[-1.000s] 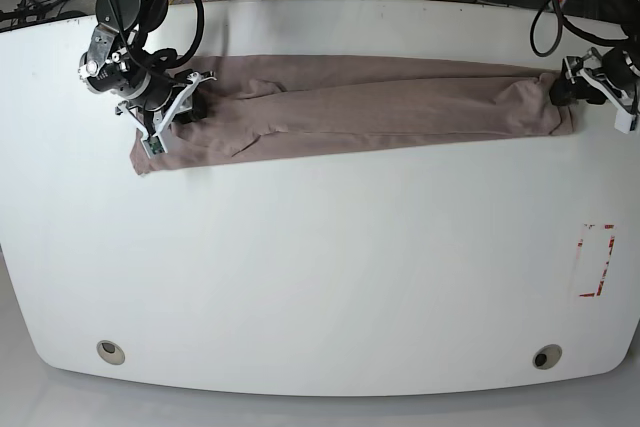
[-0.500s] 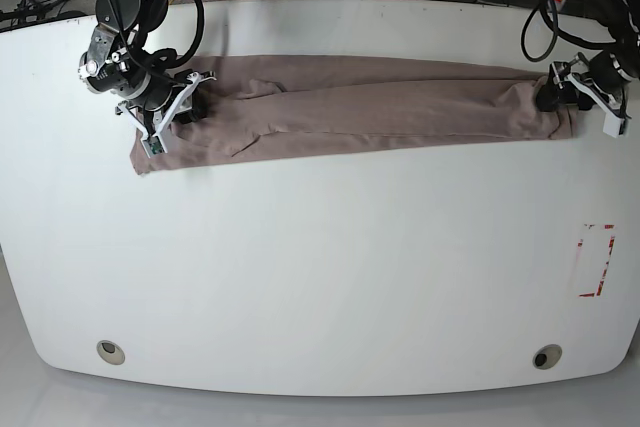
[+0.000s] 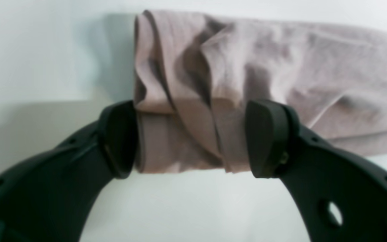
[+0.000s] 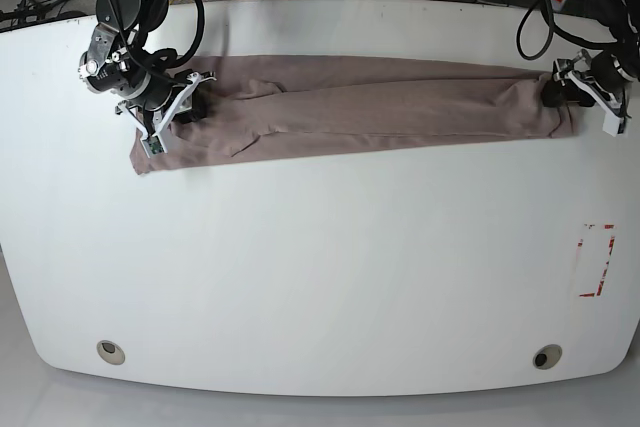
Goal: Fold the T-shirt properly
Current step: 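Pull the folded shirt strip taut with both grippers and lower it, then carry the strip end with the left gripper toward the right gripper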
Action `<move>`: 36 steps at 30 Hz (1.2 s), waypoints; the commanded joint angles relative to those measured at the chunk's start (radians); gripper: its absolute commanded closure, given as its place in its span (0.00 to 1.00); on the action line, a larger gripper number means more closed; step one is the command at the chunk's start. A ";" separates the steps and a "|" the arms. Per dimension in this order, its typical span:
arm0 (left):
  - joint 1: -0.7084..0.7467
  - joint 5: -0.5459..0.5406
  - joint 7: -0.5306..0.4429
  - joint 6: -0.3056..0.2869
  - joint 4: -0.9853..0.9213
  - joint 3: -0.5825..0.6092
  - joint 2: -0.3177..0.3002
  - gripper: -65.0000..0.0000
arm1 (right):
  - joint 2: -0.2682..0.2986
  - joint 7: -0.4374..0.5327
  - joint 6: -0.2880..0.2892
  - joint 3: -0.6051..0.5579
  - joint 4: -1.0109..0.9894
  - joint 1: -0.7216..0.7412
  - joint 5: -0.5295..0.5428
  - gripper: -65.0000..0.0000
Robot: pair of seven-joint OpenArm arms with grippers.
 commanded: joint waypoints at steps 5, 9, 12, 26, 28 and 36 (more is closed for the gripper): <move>0.012 0.007 0.004 0.002 0.033 -0.052 -0.023 0.25 | 0.007 -0.019 -0.008 0.004 0.010 0.001 -0.024 0.81; 0.010 0.009 0.000 0.002 0.033 -0.052 -0.025 0.25 | 0.007 -0.019 -0.008 0.004 0.010 0.001 -0.024 0.81; 0.010 0.010 0.000 0.002 0.032 -0.048 -0.025 0.25 | 0.007 -0.019 -0.008 0.004 0.010 0.001 -0.024 0.81; -0.045 0.113 -0.039 0.002 -0.028 0.011 -0.019 0.25 | 0.007 -0.019 -0.008 0.004 0.010 0.001 -0.024 0.81; -0.045 0.113 -0.039 0.002 -0.056 0.012 -0.022 0.25 | 0.007 -0.019 -0.008 0.004 0.010 0.001 -0.024 0.81; -0.045 0.118 -0.039 0.002 -0.060 0.014 -0.019 0.63 | 0.007 -0.019 -0.008 0.004 0.010 0.001 -0.024 0.81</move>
